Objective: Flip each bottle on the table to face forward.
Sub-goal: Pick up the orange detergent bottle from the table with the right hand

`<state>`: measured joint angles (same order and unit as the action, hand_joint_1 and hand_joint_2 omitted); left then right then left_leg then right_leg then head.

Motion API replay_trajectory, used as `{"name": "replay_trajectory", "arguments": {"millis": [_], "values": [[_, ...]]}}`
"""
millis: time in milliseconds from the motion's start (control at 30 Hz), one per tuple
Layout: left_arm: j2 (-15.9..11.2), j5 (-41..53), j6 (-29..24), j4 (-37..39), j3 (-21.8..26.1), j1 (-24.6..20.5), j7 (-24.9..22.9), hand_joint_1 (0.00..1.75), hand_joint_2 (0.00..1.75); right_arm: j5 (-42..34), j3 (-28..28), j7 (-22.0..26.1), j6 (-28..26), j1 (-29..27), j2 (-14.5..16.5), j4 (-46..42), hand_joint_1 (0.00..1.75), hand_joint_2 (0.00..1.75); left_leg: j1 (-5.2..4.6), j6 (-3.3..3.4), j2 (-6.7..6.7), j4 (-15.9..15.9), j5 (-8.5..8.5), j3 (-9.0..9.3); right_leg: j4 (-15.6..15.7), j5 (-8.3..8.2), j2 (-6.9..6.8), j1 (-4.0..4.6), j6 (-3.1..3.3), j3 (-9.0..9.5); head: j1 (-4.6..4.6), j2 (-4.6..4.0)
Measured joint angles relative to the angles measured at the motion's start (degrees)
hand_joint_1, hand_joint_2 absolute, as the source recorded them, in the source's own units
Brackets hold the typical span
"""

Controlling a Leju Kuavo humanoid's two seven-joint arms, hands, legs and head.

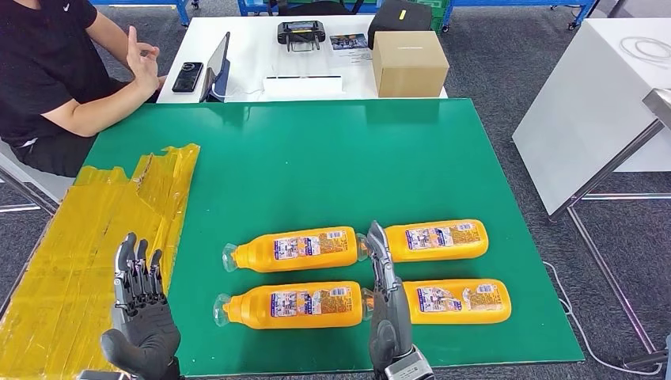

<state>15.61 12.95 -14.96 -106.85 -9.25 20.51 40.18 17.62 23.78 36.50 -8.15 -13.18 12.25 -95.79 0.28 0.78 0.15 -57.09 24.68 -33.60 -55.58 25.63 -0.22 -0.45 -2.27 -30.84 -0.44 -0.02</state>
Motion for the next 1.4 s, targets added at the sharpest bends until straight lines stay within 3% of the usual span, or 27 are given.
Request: {"name": "replay_trajectory", "arguments": {"millis": [300,433,567,700,1167,1400], "values": [[-0.02,-0.15,0.26,0.78,-0.04,-0.10,-0.01,0.00,0.00,3.59,0.71,-1.76,-1.90,0.79,-0.28,0.71,0.00,0.00,0.00,0.00,0.00,0.00,0.00,0.00,0.00,0.00,0.00,0.00,0.00,0.00,0.00,0.00],[-0.02,0.41,0.98,0.95,-0.02,0.01,0.00,0.00,0.00,5.44,1.28,-3.78,-3.06,1.26,-0.59,0.80,0.00,1.75,0.00,0.00,0.00,0.00,0.00,0.00,0.00,0.00,0.00,0.00,0.00,0.01,0.00,0.00],[0.09,0.24,-0.12,0.95,0.24,0.05,0.02,0.00,0.00,8.90,1.79,-7.99,-4.24,2.15,-1.31,0.89,0.00,1.75,0.00,0.00,0.00,0.00,0.00,-0.01,0.00,0.00,0.00,0.00,0.00,0.01,0.01,0.00],[0.69,-0.99,2.75,0.95,1.20,-0.52,-0.01,0.00,0.00,12.14,2.02,-12.33,-3.11,4.57,-2.04,1.56,0.00,1.75,0.00,0.00,0.00,0.00,-0.01,0.00,0.00,-0.01,0.00,0.00,0.00,0.02,0.01,0.00],[1.54,-1.26,3.79,0.95,3.07,-1.55,0.00,0.00,0.00,12.73,2.17,-13.76,-2.24,7.39,-2.67,3.45,0.00,1.75,0.00,0.00,0.00,0.00,0.00,-0.03,0.00,0.00,0.00,0.00,0.00,0.00,0.00,0.00],[2.22,-2.32,5.65,1.61,3.40,-2.52,-0.01,0.00,0.00,14.96,3.17,-20.95,2.10,11.62,-3.56,7.06,0.00,1.75,0.00,0.02,0.00,-0.01,-0.02,-0.01,0.00,-0.02,0.00,0.00,-0.01,0.01,0.01,0.00]]}}
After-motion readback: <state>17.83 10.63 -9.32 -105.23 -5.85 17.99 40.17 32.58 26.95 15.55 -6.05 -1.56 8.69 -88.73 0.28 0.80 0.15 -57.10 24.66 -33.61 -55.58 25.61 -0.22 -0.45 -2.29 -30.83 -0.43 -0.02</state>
